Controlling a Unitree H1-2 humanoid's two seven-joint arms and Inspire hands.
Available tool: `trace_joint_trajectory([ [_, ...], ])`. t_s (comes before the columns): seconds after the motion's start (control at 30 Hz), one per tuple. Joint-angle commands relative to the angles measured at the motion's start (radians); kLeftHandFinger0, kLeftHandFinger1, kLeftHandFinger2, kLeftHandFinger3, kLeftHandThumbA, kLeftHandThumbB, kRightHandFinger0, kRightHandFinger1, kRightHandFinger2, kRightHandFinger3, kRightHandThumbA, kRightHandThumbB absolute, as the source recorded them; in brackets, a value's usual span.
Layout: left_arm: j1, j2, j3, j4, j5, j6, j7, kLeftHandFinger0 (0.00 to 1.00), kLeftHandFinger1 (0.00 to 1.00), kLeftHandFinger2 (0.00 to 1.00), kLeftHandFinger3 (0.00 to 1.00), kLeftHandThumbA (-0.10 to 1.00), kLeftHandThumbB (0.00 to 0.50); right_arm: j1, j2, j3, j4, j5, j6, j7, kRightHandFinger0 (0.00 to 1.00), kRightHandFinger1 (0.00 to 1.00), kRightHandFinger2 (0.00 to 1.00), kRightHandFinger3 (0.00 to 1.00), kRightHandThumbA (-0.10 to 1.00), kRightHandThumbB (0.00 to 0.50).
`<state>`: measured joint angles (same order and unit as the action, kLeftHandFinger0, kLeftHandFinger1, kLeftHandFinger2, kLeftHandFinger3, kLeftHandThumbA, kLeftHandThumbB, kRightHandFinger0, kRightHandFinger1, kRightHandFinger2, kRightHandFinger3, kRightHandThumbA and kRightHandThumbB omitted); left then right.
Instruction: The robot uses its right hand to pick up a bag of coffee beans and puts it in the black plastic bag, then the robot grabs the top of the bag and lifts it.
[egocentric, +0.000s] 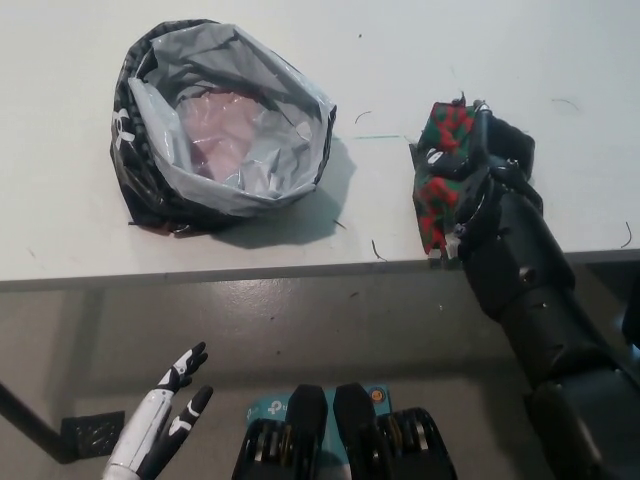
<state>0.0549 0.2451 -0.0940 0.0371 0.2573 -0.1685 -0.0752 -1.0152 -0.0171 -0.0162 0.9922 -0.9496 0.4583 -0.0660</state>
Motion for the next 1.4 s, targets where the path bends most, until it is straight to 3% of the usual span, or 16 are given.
trace_joint_trajectory([
  [0.0,-0.008,0.017,0.009,-0.019,0.004,-0.027,0.005,1.00,1.00,1.00,1.00,1.00,0.229,0.022,-0.003,-0.049,-0.024,0.176,-0.020,-0.058,0.00,0.05,0.18,1.00,-0.10,0.226],
  [0.03,-0.008,0.017,0.009,-0.020,0.005,-0.026,0.006,1.00,1.00,1.00,1.00,1.00,0.227,0.024,0.001,-0.078,-0.023,0.212,-0.040,-0.077,0.05,0.13,0.27,1.00,-0.10,0.232],
  [0.1,-0.008,0.016,0.010,-0.022,0.006,-0.024,0.007,1.00,1.00,1.00,1.00,1.00,0.225,0.030,0.009,-0.177,-0.004,0.334,-0.133,-0.141,0.05,0.10,0.19,0.46,-0.10,0.221],
  [0.17,-0.009,0.016,0.010,-0.022,0.005,-0.023,0.006,1.00,1.00,1.00,1.00,1.00,0.225,0.027,0.012,-0.217,0.010,0.379,-0.165,-0.158,0.03,0.09,0.19,0.38,-0.10,0.223],
  [0.23,-0.012,0.014,0.011,-0.022,-0.001,-0.023,0.005,1.00,1.00,1.00,1.00,1.00,0.228,0.018,0.021,-0.414,0.055,0.601,-0.272,-0.131,0.00,0.00,0.07,0.45,-0.10,0.123],
  [0.27,-0.013,0.014,0.011,-0.022,-0.001,-0.023,0.005,1.00,1.00,1.00,1.00,1.00,0.229,0.012,0.027,-0.512,0.071,0.706,-0.306,-0.119,0.00,0.01,0.08,0.63,-0.10,0.120],
  [0.33,-0.013,0.014,0.011,-0.022,-0.001,-0.023,0.005,1.00,1.00,1.00,1.00,1.00,0.218,0.002,0.037,-0.674,0.099,0.869,-0.347,-0.099,0.00,0.17,0.35,0.96,-0.10,0.147],
  [0.37,-0.012,0.015,0.012,-0.021,-0.001,-0.025,0.005,1.00,1.00,1.00,1.00,1.00,0.215,-0.003,0.038,-0.746,0.116,0.942,-0.354,-0.077,0.00,0.17,0.40,1.00,-0.10,0.117],
  [0.43,-0.015,0.015,0.013,-0.019,-0.006,-0.028,0.004,1.00,1.00,1.00,1.00,1.00,0.213,-0.019,0.033,-0.891,0.153,1.077,-0.346,-0.028,0.00,0.15,0.61,1.00,-0.10,0.108],
  [0.47,-0.017,0.016,0.013,-0.021,-0.005,-0.024,0.004,1.00,1.00,1.00,1.00,1.00,0.212,-0.033,0.018,-1.009,0.187,1.183,-0.296,0.032,0.00,0.06,0.58,1.00,-0.10,0.073],
  [0.53,-0.018,0.015,0.012,-0.021,-0.002,-0.023,0.006,1.00,1.00,1.00,1.00,1.00,0.208,-0.041,0.005,-1.096,0.213,1.255,-0.261,0.069,0.00,0.01,0.55,1.00,-0.10,0.090],
  [0.97,-0.006,0.009,0.016,-0.014,-0.004,-0.026,0.013,1.00,1.00,1.00,1.00,1.00,0.181,-0.076,0.018,-1.311,0.258,1.356,-0.284,0.080,0.00,0.01,0.64,1.00,-0.10,0.046],
  [1.13,-0.001,0.006,0.012,-0.005,-0.001,-0.037,0.018,1.00,1.00,1.00,1.00,1.00,0.170,-0.096,0.020,-1.371,0.265,1.378,-0.275,0.095,0.00,0.12,0.66,0.64,-0.10,0.043],
  [1.17,0.001,0.004,0.012,-0.004,-0.002,-0.040,0.018,1.00,1.00,1.00,1.00,1.00,0.168,-0.103,0.021,-1.379,0.265,1.378,-0.271,0.098,0.00,0.15,0.67,0.68,-0.10,0.034],
  [1.27,0.001,0.004,0.014,-0.002,-0.005,-0.035,0.018,1.00,1.00,1.00,1.00,1.00,0.166,-0.126,0.028,-1.410,0.258,1.395,-0.257,0.124,0.00,0.21,0.67,1.00,-0.10,0.045],
  [1.37,0.000,0.002,0.015,-0.003,-0.010,-0.033,0.017,1.00,1.00,1.00,1.00,0.99,0.160,-0.137,0.032,-1.413,0.249,1.391,-0.252,0.143,0.00,0.23,0.68,1.00,-0.10,0.030],
])
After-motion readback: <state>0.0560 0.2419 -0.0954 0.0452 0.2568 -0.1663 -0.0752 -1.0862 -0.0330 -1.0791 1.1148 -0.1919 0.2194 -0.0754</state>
